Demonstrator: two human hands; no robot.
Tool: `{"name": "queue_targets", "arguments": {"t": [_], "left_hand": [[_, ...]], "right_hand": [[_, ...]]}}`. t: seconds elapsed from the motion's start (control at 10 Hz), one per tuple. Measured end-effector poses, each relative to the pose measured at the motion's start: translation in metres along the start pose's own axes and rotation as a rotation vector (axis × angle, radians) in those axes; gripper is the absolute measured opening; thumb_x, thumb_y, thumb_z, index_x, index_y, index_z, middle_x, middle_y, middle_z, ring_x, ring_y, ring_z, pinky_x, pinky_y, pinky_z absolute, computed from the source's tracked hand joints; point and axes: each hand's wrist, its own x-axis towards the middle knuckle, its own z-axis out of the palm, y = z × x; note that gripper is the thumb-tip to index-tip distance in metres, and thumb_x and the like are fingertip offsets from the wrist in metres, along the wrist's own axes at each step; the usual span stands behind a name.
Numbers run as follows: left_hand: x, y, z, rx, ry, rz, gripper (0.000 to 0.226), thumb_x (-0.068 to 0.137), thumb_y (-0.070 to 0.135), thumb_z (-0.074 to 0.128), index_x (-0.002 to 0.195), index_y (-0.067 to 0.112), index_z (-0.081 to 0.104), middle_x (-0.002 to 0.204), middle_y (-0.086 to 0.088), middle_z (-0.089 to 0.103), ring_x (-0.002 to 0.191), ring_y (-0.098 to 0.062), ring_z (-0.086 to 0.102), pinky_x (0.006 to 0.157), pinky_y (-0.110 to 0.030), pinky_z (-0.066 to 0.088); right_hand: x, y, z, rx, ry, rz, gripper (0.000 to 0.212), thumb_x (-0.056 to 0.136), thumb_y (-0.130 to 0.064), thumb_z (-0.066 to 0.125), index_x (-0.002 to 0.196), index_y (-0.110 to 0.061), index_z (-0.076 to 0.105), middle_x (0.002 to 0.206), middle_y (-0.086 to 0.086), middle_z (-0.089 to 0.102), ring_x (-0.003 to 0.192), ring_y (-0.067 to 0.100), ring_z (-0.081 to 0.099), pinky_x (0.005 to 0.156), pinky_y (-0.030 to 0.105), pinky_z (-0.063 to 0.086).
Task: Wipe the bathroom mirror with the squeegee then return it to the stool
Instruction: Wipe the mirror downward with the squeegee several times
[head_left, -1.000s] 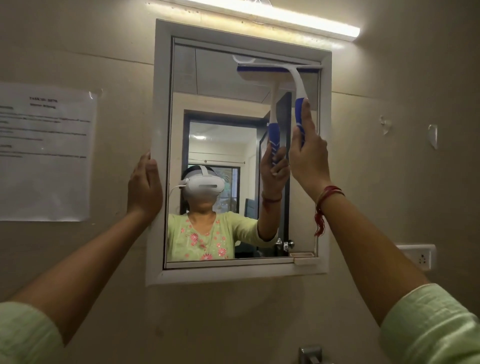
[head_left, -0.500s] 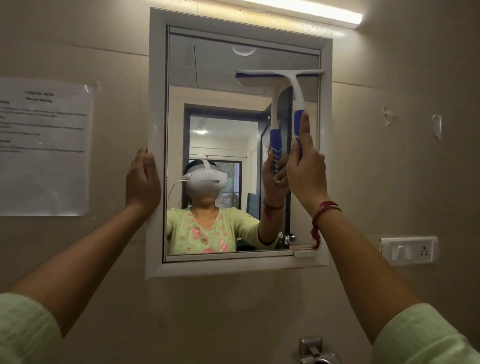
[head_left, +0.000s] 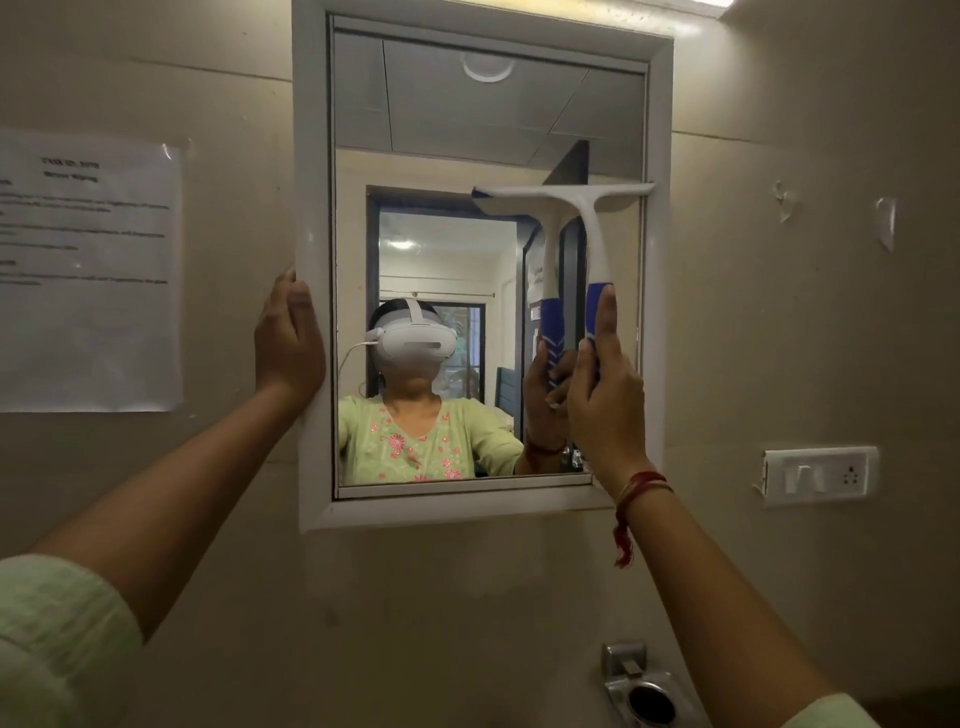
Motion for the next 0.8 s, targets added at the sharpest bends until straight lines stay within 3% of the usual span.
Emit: {"name": "queue_targets", "arguments": {"t": [0.3, 0.4, 0.5, 0.6, 0.8], "left_hand": [[0.001, -0.001, 0.000, -0.011, -0.006, -0.005, 0.044, 0.101, 0.027, 0.021, 0.134, 0.004, 0.038, 0.135, -0.021, 0.047, 0.123, -0.034, 0.044, 0.105, -0.044, 0.035], [0.000, 0.000, 0.001, -0.008, 0.003, -0.009, 0.044, 0.101, 0.027, 0.021, 0.135, 0.005, 0.037, 0.138, -0.019, 0.045, 0.127, -0.030, 0.042, 0.108, -0.038, 0.033], [-0.001, 0.001, 0.002, -0.007, 0.007, -0.022, 0.044, 0.101, 0.028, 0.021, 0.136, 0.005, 0.036, 0.140, -0.017, 0.043, 0.129, -0.027, 0.040, 0.108, -0.033, 0.031], [-0.001, 0.000, 0.002, 0.002, 0.003, -0.030, 0.045, 0.101, 0.028, 0.021, 0.137, 0.006, 0.035, 0.141, -0.016, 0.042, 0.131, -0.025, 0.038, 0.106, -0.025, 0.028], [0.001, -0.003, 0.003, 0.027, 0.007, -0.038, 0.045, 0.101, 0.026, 0.021, 0.135, 0.002, 0.037, 0.141, -0.019, 0.042, 0.131, -0.028, 0.038, 0.107, -0.025, 0.026]], "right_hand": [[-0.065, 0.012, -0.011, 0.014, -0.060, 0.038, 0.056, 0.097, -0.024, 0.035, 0.145, -0.030, 0.006, 0.091, 0.013, 0.061, 0.069, 0.012, 0.057, 0.069, 0.037, 0.057], [-0.084, 0.013, -0.010, 0.023, -0.050, 0.028, 0.056, 0.096, -0.022, 0.036, 0.145, -0.027, 0.007, 0.085, -0.001, 0.055, 0.063, 0.002, 0.050, 0.062, 0.018, 0.049], [-0.106, 0.013, -0.009, 0.035, -0.054, 0.049, 0.059, 0.096, -0.020, 0.037, 0.144, -0.033, 0.005, 0.087, -0.001, 0.054, 0.062, 0.000, 0.047, 0.061, 0.016, 0.046], [-0.130, 0.011, -0.010, 0.048, -0.076, 0.090, 0.060, 0.094, -0.023, 0.036, 0.142, -0.039, 0.003, 0.094, 0.007, 0.058, 0.065, 0.002, 0.047, 0.064, 0.025, 0.051], [-0.178, 0.012, -0.014, 0.009, -0.082, 0.135, 0.062, 0.096, -0.021, 0.038, 0.144, -0.037, 0.003, 0.077, -0.008, 0.047, 0.054, 0.002, 0.042, 0.055, 0.011, 0.040]]}}
